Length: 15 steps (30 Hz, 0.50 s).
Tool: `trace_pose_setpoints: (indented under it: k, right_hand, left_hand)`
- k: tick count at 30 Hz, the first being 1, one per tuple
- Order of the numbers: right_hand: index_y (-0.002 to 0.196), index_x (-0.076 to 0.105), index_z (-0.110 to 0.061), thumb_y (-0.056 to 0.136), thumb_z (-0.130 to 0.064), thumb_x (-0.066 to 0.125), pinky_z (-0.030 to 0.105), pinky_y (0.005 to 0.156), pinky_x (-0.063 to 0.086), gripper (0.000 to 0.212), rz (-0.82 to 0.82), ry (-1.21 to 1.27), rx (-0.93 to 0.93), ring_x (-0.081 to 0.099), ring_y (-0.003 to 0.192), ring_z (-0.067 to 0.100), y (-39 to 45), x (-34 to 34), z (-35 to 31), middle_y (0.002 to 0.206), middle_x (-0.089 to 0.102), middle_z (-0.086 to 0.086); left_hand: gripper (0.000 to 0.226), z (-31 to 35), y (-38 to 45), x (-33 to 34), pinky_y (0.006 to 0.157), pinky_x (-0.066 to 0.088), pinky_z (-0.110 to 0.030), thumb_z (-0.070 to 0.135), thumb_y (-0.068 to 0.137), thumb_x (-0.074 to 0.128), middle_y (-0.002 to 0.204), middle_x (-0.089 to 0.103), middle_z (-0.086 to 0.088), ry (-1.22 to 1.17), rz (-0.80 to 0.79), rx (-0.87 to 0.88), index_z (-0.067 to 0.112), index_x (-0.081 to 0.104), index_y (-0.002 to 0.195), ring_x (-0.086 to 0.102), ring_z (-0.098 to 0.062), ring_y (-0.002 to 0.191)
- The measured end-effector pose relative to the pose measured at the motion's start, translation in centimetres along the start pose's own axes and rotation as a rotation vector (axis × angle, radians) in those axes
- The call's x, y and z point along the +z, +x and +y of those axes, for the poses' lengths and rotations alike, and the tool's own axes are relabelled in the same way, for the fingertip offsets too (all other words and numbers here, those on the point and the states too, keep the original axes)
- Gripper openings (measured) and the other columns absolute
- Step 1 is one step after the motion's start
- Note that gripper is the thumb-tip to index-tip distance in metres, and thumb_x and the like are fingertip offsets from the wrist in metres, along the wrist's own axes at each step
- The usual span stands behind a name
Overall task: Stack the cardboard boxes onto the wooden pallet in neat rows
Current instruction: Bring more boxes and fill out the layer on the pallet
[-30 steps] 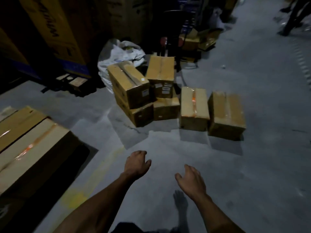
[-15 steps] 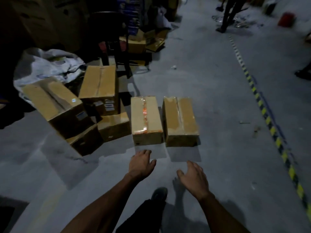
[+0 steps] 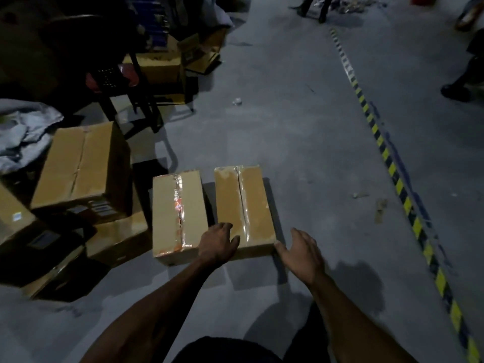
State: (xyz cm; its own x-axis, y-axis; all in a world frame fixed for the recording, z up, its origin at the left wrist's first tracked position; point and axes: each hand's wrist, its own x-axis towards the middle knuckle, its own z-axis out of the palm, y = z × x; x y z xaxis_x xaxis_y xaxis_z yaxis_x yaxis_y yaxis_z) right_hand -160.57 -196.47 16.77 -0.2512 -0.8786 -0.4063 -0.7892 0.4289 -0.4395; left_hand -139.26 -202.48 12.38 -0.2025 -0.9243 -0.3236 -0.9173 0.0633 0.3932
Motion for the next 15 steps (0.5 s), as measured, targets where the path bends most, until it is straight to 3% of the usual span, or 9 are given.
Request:
trace_pose_setpoints:
  k: [8,15]
  right_hand:
    - [0.156,0.028,-0.014,0.097,-0.052,0.050,0.039,0.116,0.027,0.073,-0.118,-0.169,-0.176,0.027,0.147,0.027,19.4,-11.6,6.5,0.161,0.031,0.006]
    - [0.156,0.028,-0.012,0.098,-0.051,0.051,0.039,0.117,0.025,0.073,-0.218,-0.272,-0.401,0.025,0.148,0.027,32.0,-21.3,4.2,0.161,0.030,0.007]
  left_hand:
    - [0.054,12.2,13.6,2.4,0.099,0.044,-0.037,0.046,0.099,0.048,0.141,0.054,-0.011,-0.088,0.074,-0.223,0.010,0.049,0.140,0.050,-0.028,0.127]
    - [0.054,19.3,22.6,-0.9,0.101,0.041,-0.036,0.043,0.100,0.046,0.143,0.052,-0.011,-0.168,0.122,-0.376,0.009,0.047,0.142,0.048,-0.027,0.130]
